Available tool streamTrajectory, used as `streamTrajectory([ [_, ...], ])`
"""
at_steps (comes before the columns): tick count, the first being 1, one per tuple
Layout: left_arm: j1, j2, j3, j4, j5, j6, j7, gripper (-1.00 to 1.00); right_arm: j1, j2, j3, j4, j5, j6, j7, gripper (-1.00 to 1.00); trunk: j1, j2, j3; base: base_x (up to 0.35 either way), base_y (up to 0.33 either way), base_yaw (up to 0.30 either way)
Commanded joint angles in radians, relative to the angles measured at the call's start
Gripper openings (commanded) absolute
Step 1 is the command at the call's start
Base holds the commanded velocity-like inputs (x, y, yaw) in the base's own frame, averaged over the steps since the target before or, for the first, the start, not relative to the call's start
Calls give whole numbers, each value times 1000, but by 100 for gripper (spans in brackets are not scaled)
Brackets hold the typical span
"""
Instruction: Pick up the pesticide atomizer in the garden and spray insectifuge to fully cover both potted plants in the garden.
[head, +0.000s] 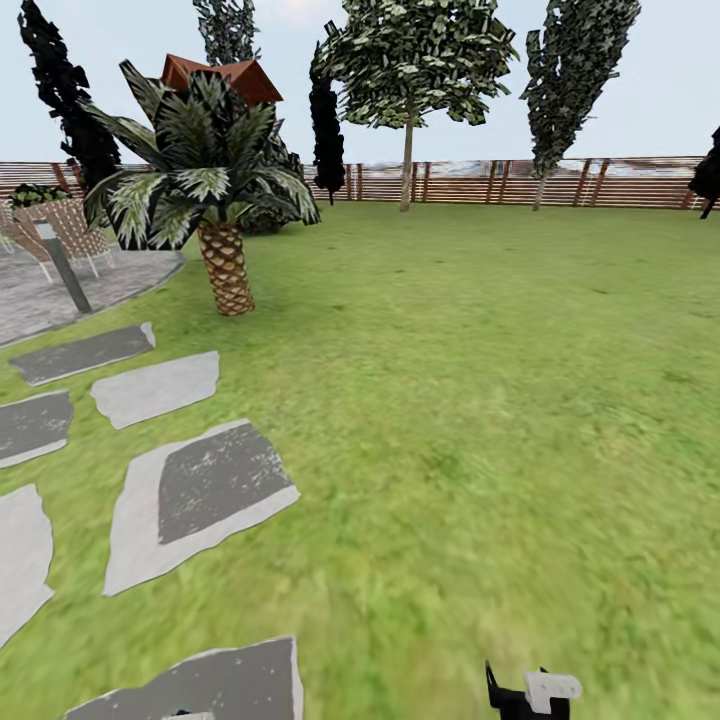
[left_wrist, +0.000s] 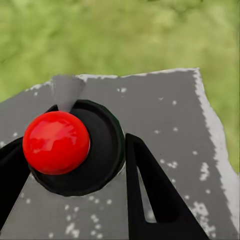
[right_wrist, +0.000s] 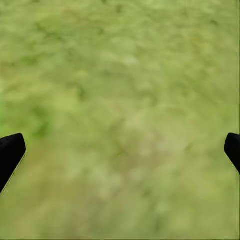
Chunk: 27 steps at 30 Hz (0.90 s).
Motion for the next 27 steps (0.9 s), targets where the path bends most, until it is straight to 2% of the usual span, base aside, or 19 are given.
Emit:
streamTrajectory([
  [1,0,0,9,0,-1,-2,-8,-100,-1,0,-8,1,10,-3,0,100,0,0,-1,340,0,0],
  [27,0,-1,7,0,-2,-1,-8,-100,-1,0,-8,1,10,-2,0,100,0,0,-1,340,0,0],
])
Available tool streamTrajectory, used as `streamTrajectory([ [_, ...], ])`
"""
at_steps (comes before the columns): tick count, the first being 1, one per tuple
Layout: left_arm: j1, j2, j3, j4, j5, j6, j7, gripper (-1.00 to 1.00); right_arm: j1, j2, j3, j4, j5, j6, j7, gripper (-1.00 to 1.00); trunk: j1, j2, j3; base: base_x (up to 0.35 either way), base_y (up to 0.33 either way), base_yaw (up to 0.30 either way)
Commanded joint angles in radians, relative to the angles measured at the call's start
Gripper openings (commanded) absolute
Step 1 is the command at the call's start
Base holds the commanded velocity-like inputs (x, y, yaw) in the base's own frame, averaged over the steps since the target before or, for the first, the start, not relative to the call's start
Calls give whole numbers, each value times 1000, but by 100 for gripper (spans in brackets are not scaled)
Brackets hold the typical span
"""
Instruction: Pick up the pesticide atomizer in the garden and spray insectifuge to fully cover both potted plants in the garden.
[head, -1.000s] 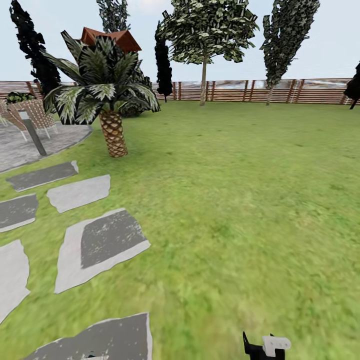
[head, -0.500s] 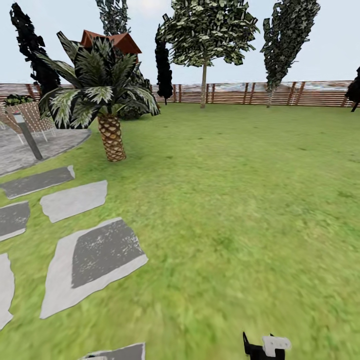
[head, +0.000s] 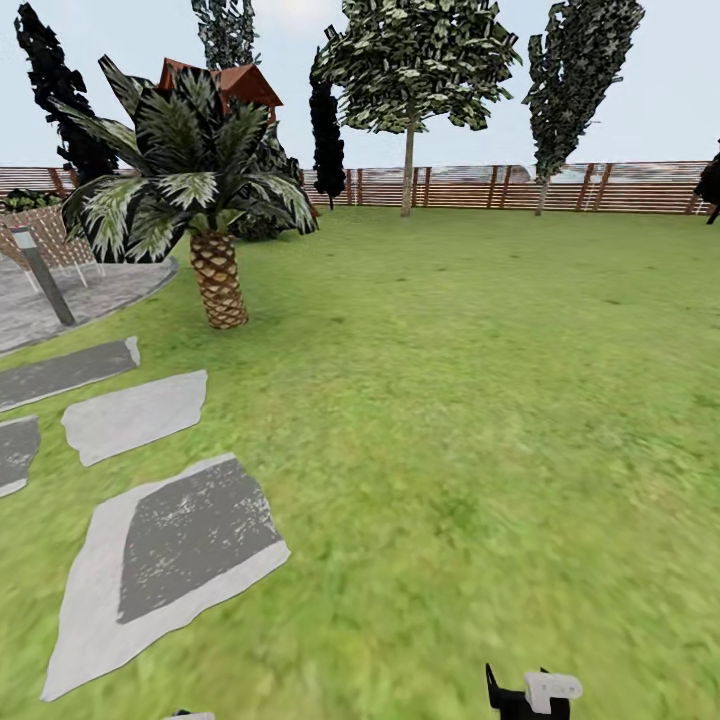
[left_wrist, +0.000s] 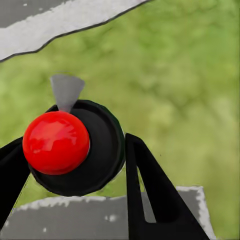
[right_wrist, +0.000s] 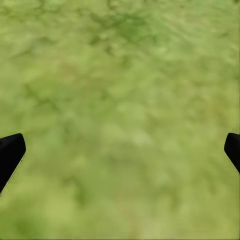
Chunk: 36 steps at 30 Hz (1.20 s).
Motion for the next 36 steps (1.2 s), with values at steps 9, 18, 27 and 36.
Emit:
streamTrajectory([
  [9,0,0,9,0,-1,-2,-8,-100,-1,0,-8,1,10,-3,0,100,0,0,-1,340,0,0],
  [18,0,0,9,0,-1,-2,-8,-100,-1,0,-8,1,10,-4,0,100,0,0,-1,340,0,0],
  [27,0,0,9,0,-1,-2,-8,-100,-1,0,-8,1,10,-3,0,100,0,0,-1,340,0,0],
  [36,0,0,9,0,-1,-3,-8,-100,-1,0,-8,1,10,-4,0,100,0,0,-1,340,0,0],
])
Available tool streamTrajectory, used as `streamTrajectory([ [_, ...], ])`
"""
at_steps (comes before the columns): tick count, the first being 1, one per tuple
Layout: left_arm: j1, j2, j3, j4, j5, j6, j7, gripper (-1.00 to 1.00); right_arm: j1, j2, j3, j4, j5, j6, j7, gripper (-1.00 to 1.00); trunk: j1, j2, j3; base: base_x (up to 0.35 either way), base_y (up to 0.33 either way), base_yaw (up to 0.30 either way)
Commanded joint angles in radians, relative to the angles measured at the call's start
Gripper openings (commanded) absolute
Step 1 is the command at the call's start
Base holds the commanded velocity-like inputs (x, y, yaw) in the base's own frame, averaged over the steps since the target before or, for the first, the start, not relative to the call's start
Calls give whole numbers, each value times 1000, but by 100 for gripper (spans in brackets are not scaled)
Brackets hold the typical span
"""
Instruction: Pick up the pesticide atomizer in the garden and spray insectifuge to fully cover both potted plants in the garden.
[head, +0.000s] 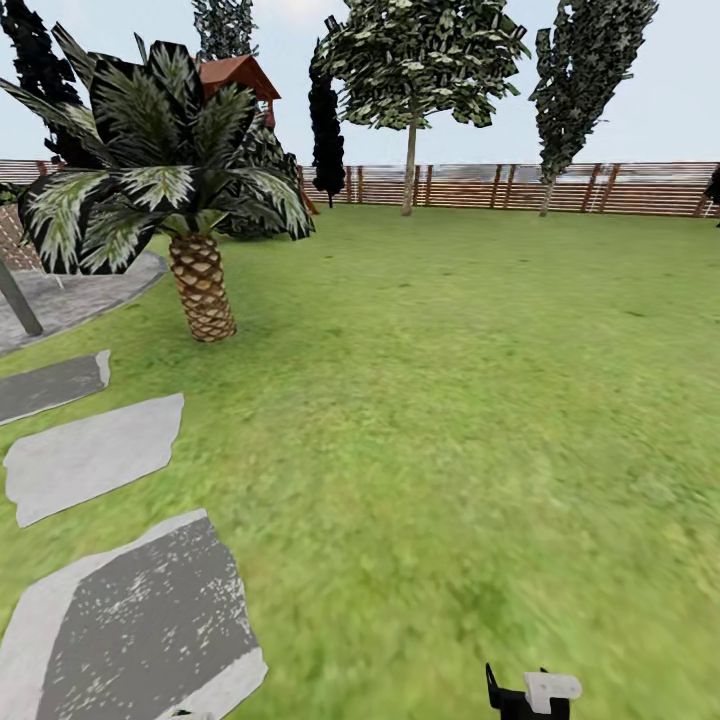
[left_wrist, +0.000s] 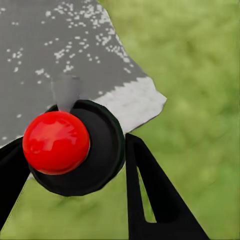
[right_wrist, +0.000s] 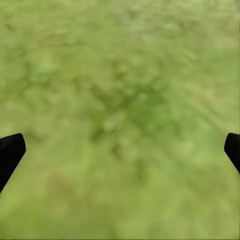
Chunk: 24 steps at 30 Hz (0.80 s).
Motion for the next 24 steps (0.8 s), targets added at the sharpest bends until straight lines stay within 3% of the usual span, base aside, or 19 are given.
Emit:
streamTrajectory([
  [1,0,0,9,0,-1,-2,-8,-100,-1,0,-8,1,10,-3,0,100,0,0,-1,340,0,0],
  [24,0,0,9,0,-1,-1,-8,-100,-1,0,-8,1,10,-3,0,100,0,0,-1,340,0,0],
])
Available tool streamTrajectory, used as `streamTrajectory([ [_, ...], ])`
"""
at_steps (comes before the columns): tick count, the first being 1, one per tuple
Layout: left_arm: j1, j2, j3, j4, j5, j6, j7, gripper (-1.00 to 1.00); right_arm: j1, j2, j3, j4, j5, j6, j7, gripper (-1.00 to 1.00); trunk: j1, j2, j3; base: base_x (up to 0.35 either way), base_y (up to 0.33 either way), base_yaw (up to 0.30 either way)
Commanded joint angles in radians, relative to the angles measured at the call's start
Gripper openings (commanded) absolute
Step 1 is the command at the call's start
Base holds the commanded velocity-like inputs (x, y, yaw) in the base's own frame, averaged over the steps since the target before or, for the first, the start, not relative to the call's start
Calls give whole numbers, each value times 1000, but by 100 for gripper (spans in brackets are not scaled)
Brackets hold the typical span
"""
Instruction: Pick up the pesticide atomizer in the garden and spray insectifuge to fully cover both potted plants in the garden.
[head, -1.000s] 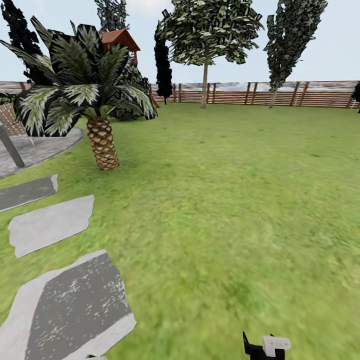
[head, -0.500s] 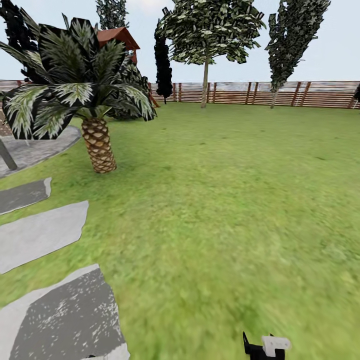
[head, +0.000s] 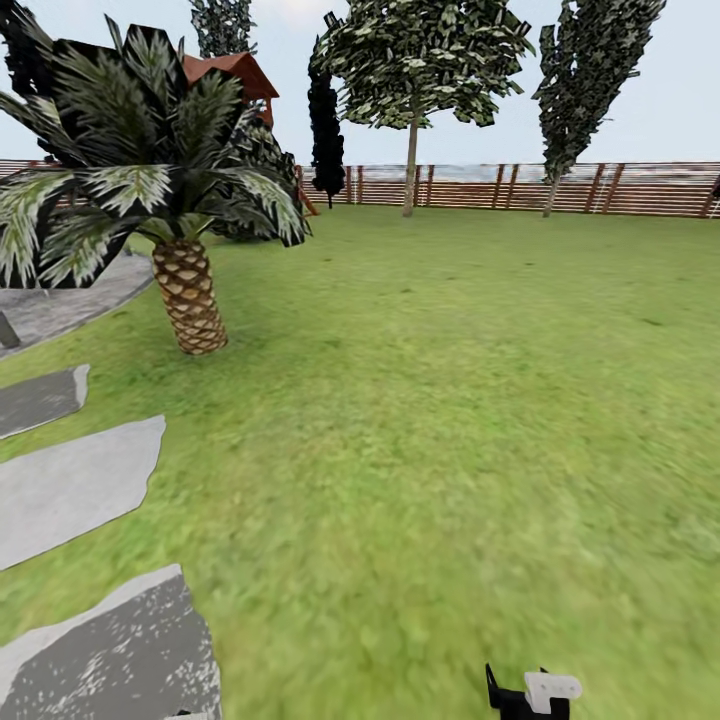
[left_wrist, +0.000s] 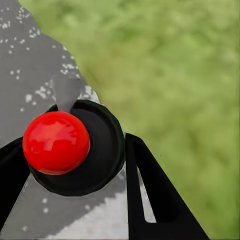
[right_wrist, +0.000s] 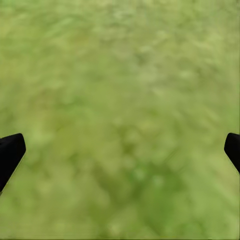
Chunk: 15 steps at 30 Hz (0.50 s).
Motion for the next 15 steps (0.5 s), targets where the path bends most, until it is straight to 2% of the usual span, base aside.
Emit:
streamTrajectory([
  [1,0,0,9,0,-1,-1,-8,-100,-1,0,-8,1,9,-3,0,100,0,0,-1,340,0,0],
  [15,0,0,9,0,-1,-3,-8,-100,-1,0,-8,1,9,-3,0,100,0,0,-1,340,0,0],
])
